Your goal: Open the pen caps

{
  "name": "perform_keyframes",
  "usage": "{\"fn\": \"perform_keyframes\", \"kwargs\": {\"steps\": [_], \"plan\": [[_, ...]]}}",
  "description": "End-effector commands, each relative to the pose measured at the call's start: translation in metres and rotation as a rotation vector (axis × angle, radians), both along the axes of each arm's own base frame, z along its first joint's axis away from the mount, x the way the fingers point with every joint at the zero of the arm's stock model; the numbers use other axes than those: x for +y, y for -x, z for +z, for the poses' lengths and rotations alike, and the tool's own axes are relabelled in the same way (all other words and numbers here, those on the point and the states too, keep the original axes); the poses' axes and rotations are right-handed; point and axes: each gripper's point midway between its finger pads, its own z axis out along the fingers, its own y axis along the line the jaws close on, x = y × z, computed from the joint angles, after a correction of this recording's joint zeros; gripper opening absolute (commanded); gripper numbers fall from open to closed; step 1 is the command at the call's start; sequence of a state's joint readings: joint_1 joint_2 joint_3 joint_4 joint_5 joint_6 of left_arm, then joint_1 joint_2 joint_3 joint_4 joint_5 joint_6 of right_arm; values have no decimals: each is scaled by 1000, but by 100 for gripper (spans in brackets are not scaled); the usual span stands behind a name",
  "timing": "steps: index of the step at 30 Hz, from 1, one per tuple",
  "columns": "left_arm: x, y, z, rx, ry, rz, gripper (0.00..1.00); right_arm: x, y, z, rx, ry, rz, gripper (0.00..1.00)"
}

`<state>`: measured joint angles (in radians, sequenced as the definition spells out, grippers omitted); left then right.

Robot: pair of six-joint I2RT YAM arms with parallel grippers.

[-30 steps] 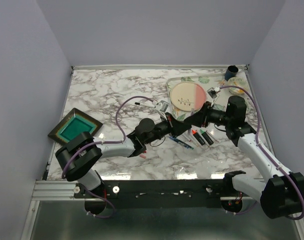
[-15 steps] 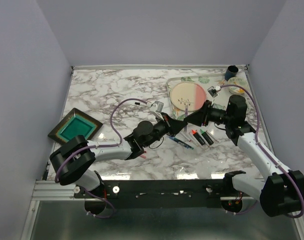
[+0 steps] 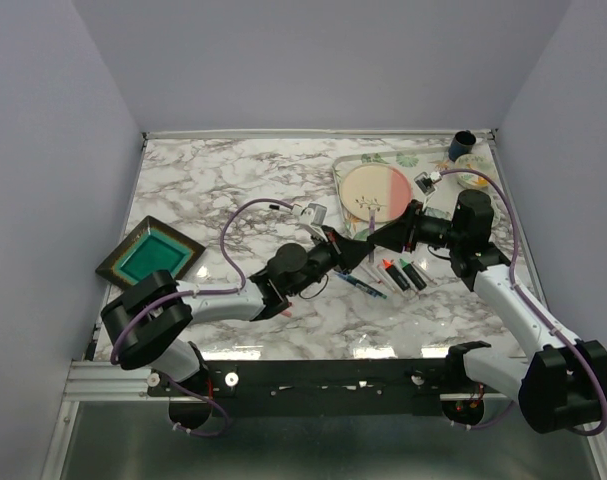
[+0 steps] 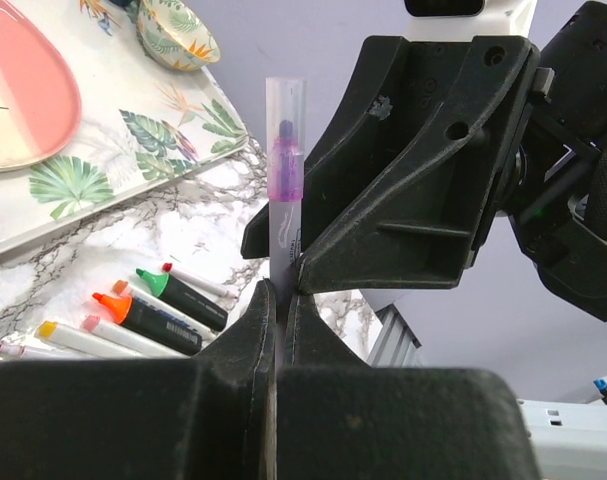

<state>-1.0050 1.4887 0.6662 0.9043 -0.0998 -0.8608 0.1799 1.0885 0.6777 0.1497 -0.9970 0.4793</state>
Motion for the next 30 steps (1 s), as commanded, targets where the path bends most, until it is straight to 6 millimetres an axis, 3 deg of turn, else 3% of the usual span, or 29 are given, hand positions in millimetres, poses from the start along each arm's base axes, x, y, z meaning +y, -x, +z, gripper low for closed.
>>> {"fn": "perform_keyframes", "kwargs": {"steps": [1,5,7,9,10,12,13,14,16,23,25,30], "plan": [[-1,-13,42,-64,120,70,0,5,14,-6,56,-19,77,40],[-8,-12,45,-67,122,65,0,6,18,-3,40,-29,106,27],[-10,-11,48,-70,123,56,1,6,19,-3,25,-26,119,9],[-11,-9,47,-70,117,45,9,6,21,-2,-2,-14,127,1],[-10,-8,45,-68,109,42,24,5,19,1,-20,-8,124,1],[-7,-4,45,-80,92,28,39,3,17,-1,-61,27,115,0],[-5,-2,41,-82,76,25,51,2,15,4,-90,40,112,1],[-2,1,43,-85,65,20,54,0,16,-2,-67,65,107,1],[5,3,40,-91,34,26,63,-2,17,-5,-185,125,160,0],[31,-4,50,-106,-27,123,77,-4,29,-14,-271,163,262,0],[31,-7,57,-108,-25,132,77,-3,29,-13,-277,161,278,0],[20,-11,50,-83,-83,112,73,-2,33,-14,-262,150,304,1]]}}
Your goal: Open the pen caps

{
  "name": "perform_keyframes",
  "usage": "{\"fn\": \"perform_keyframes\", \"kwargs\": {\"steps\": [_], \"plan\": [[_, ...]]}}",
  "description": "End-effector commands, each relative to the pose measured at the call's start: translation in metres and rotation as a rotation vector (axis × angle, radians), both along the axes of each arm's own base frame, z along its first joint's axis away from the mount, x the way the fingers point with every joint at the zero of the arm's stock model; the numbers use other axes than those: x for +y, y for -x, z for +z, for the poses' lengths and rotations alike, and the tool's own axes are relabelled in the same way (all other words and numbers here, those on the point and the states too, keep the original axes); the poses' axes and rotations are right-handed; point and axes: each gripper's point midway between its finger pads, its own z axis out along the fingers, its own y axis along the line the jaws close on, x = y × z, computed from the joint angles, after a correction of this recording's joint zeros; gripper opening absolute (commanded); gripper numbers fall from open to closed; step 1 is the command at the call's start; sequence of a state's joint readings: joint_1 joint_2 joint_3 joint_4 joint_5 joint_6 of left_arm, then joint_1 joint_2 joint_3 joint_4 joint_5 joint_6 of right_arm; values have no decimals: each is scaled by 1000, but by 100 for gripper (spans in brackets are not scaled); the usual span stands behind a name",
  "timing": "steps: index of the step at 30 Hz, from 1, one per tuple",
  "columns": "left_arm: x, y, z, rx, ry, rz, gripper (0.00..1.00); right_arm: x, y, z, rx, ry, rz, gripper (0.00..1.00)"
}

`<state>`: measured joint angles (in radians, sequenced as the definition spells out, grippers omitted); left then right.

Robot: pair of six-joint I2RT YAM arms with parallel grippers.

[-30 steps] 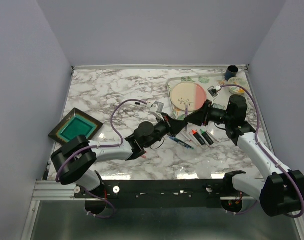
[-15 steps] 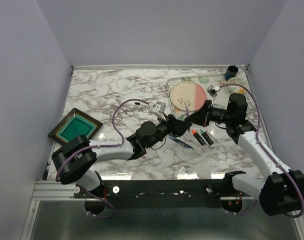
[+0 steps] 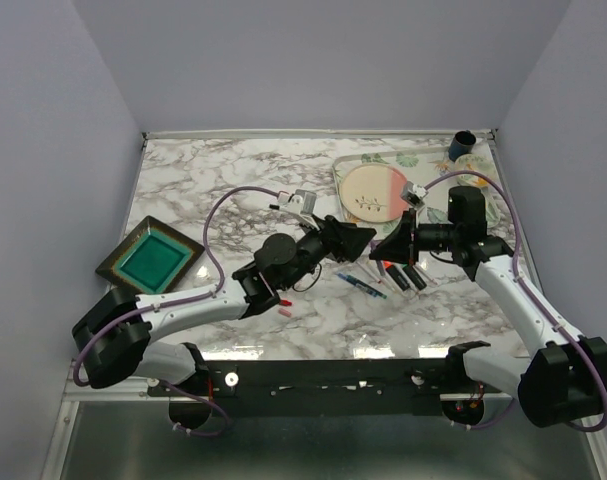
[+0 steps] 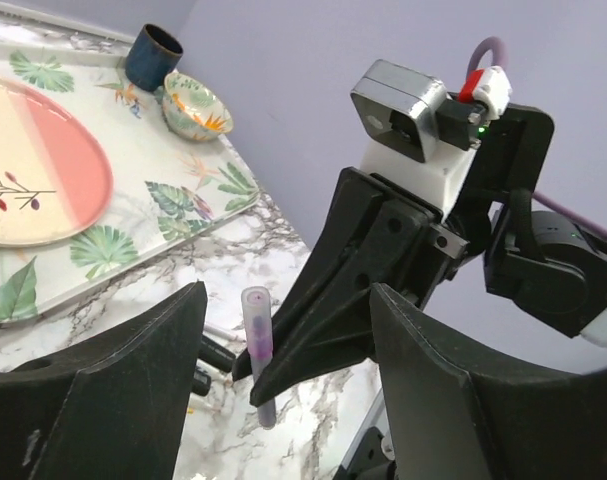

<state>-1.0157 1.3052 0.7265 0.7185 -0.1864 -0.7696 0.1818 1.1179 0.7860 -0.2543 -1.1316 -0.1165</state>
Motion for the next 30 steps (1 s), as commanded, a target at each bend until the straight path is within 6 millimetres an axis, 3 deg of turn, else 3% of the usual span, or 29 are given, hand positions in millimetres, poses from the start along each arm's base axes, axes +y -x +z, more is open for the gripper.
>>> {"fn": "perform_keyframes", "kwargs": {"steps": [1,15,21,23,24,26,27,29,30], "plan": [[-6,-11,-8,14,-77,26,72,2,8,7,-22,-14,69,1],[-32,-13,-29,77,-85,-36,47,4,7,8,6,-25,58,0],[-36,-17,-36,90,-106,-33,24,4,6,7,15,-25,53,0],[-35,-19,-31,82,-105,-32,9,4,6,8,12,-25,55,0],[-34,-21,-29,80,-104,-28,2,4,6,7,18,-24,55,1],[-23,-33,-11,52,-85,10,0,4,5,6,16,-21,61,0],[-13,-43,-9,56,-97,62,0,4,6,4,26,-17,60,0],[18,-66,20,24,-77,177,0,3,5,0,43,-3,58,0],[34,-78,21,33,-94,246,0,3,4,-1,46,4,57,0]]}}
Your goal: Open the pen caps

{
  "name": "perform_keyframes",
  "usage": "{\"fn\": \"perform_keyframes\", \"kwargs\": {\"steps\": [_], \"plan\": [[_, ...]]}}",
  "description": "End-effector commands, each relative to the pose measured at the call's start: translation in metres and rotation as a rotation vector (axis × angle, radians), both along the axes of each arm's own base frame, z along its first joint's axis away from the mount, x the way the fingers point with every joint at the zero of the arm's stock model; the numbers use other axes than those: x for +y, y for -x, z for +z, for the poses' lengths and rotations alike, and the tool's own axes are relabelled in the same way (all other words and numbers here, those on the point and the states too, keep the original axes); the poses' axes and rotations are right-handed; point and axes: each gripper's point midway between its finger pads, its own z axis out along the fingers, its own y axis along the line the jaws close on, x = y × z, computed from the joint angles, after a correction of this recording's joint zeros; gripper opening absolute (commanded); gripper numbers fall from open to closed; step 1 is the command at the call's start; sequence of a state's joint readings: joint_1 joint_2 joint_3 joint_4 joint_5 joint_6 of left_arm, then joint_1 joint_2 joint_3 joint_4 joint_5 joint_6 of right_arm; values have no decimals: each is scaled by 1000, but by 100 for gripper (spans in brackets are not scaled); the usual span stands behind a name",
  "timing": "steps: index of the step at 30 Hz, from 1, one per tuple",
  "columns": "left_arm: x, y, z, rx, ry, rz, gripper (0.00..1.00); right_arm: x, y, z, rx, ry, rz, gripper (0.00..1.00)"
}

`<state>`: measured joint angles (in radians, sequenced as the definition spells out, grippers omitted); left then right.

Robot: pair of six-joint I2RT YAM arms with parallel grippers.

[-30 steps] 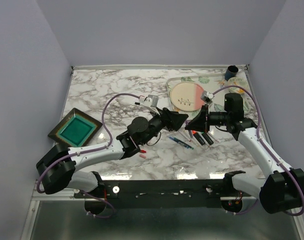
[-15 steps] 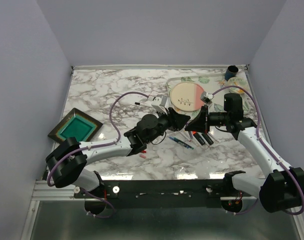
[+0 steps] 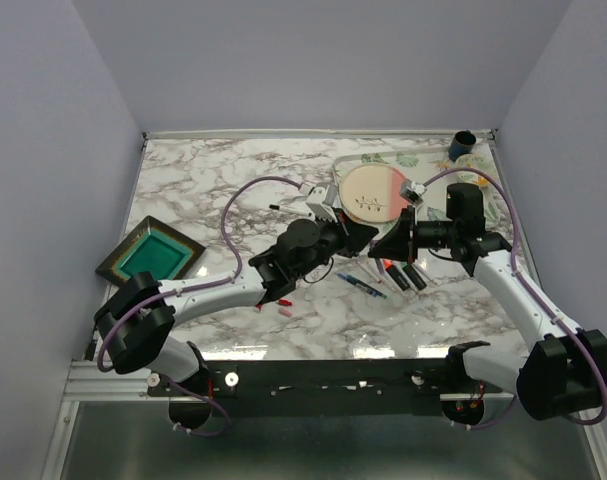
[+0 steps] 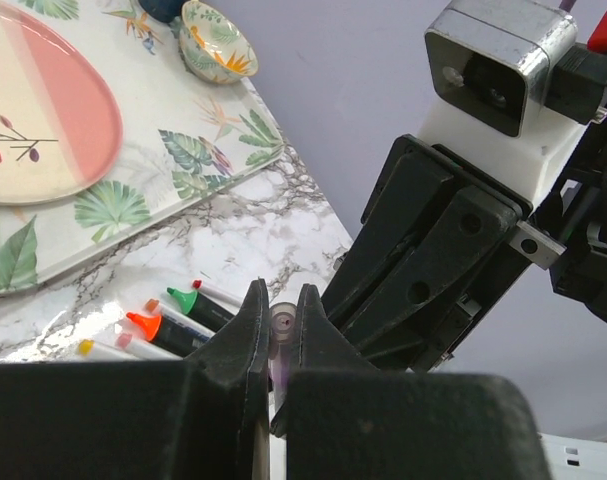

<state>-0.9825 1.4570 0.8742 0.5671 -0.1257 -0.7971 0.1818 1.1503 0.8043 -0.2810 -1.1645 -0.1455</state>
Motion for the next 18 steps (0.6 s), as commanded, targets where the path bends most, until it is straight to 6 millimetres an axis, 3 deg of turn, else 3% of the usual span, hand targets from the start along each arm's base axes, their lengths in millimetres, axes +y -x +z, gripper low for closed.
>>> {"fn": "perform_keyframes", "kwargs": {"steps": [1,2,5,8,14,17,18], "plan": [[74,-62,62,-91,13,310,0,1,2,-3,33,20,26,0],[97,-74,81,-109,43,371,0,0,1,-3,34,24,25,0],[135,-88,102,-131,70,465,0,0,1,-5,41,35,23,0],[156,-89,109,-138,73,506,0,0,0,-6,40,45,17,0],[190,-86,85,-96,73,566,0,-3,-6,-11,26,78,-2,0],[203,-80,75,-81,60,569,0,-10,-14,-16,-29,157,-18,0],[205,-77,63,-53,25,566,0,-17,-15,-24,-18,216,-42,0]]}}
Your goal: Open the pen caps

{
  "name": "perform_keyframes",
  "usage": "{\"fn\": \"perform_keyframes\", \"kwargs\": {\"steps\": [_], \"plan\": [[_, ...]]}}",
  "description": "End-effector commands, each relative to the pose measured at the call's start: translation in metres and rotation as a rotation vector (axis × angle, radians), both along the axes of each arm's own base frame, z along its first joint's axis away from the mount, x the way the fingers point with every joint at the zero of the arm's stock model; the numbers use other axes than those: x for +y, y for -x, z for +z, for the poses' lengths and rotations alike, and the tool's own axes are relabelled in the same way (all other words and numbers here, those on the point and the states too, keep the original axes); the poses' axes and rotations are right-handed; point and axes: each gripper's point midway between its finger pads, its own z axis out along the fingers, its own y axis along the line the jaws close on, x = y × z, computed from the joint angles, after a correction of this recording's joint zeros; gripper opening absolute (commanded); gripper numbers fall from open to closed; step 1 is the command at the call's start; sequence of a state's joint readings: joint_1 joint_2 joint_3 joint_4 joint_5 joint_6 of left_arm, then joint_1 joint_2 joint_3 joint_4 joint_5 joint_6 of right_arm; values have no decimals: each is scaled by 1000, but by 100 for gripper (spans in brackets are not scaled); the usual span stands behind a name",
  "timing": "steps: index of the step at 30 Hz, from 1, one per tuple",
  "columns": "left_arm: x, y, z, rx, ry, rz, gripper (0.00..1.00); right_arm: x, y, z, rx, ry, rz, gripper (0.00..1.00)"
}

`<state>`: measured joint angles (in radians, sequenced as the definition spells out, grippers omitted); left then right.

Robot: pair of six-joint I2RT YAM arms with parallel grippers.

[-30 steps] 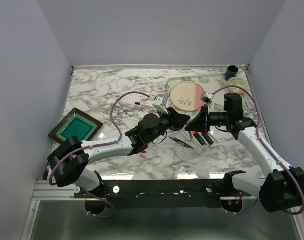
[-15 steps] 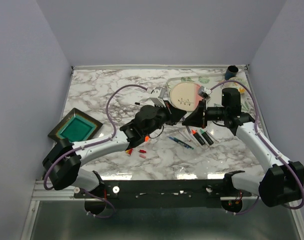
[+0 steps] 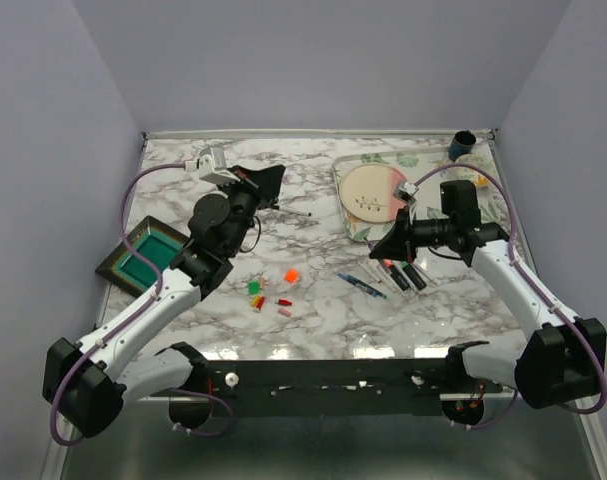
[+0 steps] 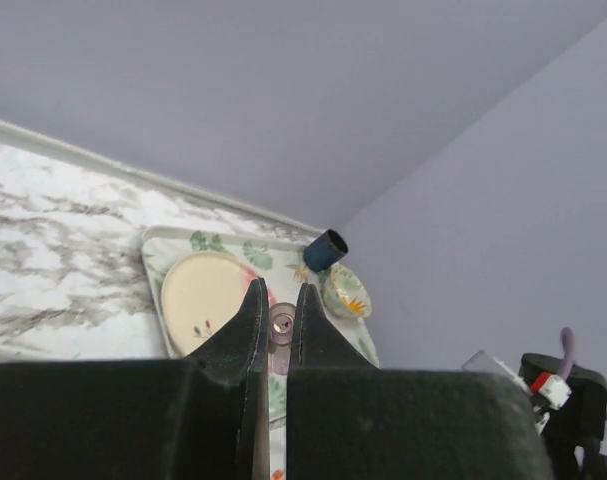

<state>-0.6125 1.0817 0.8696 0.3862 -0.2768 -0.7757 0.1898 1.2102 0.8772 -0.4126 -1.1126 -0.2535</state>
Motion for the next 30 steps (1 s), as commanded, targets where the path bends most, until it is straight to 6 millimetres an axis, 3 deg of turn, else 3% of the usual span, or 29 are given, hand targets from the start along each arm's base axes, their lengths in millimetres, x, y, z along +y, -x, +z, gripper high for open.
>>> {"fn": "perform_keyframes", "kwargs": {"steps": [1,6,11,15,18,21,30], "plan": [[19,5,-54,131,-85,47,0,-20,-10,-21,-70,192,-31,1],[42,36,-133,339,-200,52,0,-69,-30,-57,-112,511,-174,1],[63,67,-204,498,-249,66,0,-101,-39,-83,-31,638,-252,2],[75,86,-250,616,-250,87,0,-120,-37,-108,92,715,-256,3],[84,100,-281,709,-272,104,0,-134,-39,-116,131,741,-296,4],[89,109,-301,770,-279,119,0,-147,-39,-126,179,774,-327,6],[109,122,-309,792,-305,181,3,-160,-35,-154,307,813,-327,13]]}}
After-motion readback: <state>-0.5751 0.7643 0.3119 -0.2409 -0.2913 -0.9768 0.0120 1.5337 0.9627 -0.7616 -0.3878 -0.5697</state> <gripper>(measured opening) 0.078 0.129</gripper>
